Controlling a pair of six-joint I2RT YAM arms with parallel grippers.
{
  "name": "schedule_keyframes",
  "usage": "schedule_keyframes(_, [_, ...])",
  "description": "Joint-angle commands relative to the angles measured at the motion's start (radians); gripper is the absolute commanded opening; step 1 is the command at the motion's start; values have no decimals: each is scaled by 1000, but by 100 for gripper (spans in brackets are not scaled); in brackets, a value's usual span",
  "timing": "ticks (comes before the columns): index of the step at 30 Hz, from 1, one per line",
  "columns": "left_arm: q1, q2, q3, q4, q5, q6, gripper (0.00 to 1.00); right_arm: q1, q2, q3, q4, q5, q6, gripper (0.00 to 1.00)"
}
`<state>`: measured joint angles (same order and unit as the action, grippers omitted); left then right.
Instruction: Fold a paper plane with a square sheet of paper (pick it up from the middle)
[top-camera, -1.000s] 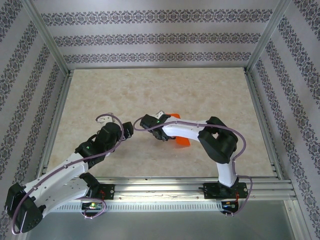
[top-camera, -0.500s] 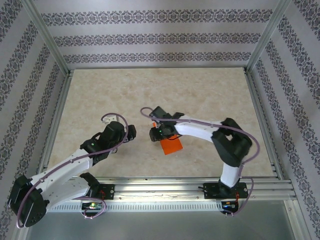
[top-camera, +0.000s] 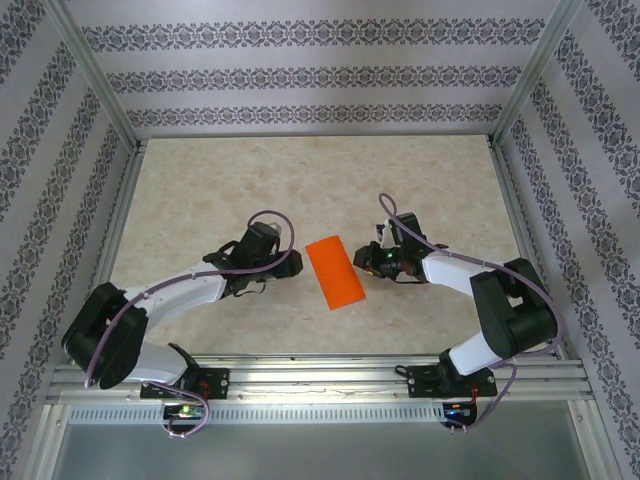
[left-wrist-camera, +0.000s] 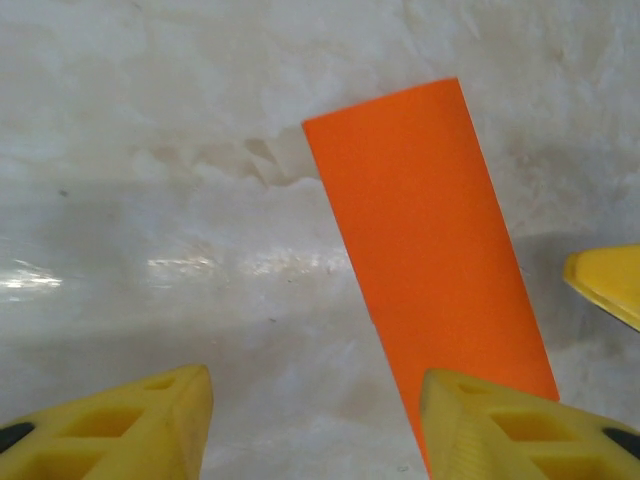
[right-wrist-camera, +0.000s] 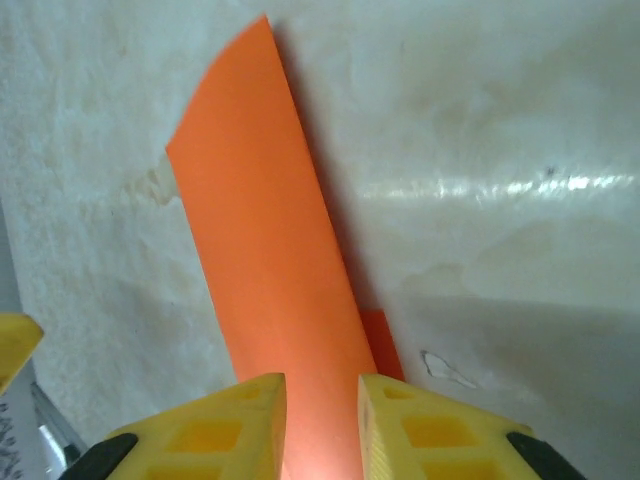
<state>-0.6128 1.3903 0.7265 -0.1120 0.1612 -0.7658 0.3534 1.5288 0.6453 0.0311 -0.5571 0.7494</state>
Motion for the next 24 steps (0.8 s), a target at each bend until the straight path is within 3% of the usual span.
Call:
schedule_keyframes(1, [13,22,31,69,71,-34,56,9,25,7,90,-112,30,23])
schedule_keyframes(7, [13,63,46,51,88,-36,50,34,76,33,71,-96,29,20])
schedule_keyframes(13, [14,82,39,74,109,-47,49,42,146,49,81,-104,56,11])
schedule_keyframes(24, [13,186,81,69,181,-81,49,55,220,21,93,-40,103,9])
